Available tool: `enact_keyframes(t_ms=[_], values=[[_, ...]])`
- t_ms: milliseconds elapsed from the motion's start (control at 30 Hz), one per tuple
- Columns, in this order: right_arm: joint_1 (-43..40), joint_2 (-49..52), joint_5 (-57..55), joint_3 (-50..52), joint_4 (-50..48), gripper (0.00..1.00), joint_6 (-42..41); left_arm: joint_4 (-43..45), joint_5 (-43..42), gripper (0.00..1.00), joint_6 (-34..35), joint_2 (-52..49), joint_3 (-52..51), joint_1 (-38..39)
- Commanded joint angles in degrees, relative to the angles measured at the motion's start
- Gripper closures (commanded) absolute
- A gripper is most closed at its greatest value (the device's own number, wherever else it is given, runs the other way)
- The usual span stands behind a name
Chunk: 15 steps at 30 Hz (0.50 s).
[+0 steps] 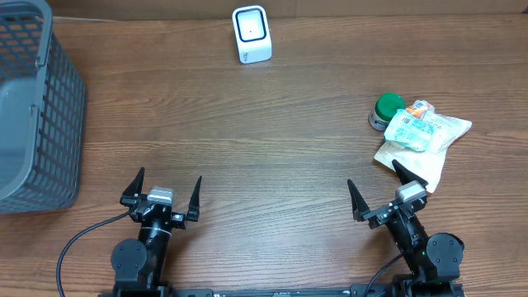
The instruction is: Scan the item barcode
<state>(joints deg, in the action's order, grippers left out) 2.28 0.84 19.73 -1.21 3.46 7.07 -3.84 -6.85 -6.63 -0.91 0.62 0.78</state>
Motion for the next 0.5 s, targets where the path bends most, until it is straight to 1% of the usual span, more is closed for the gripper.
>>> enact_keyframes(t_ms=[0, 467], values=[[-0.1, -0.7, 0.3, 0.8, -0.4, 0.0, -0.4, 0.0, 0.2, 0.0, -0.9, 0.6, -0.3, 0.4], [-0.1, -0.7, 0.3, 0.8, -0.4, 0.0, -0.4, 0.0, 0.2, 0.0, -0.9, 0.6, -0.3, 0.4]])
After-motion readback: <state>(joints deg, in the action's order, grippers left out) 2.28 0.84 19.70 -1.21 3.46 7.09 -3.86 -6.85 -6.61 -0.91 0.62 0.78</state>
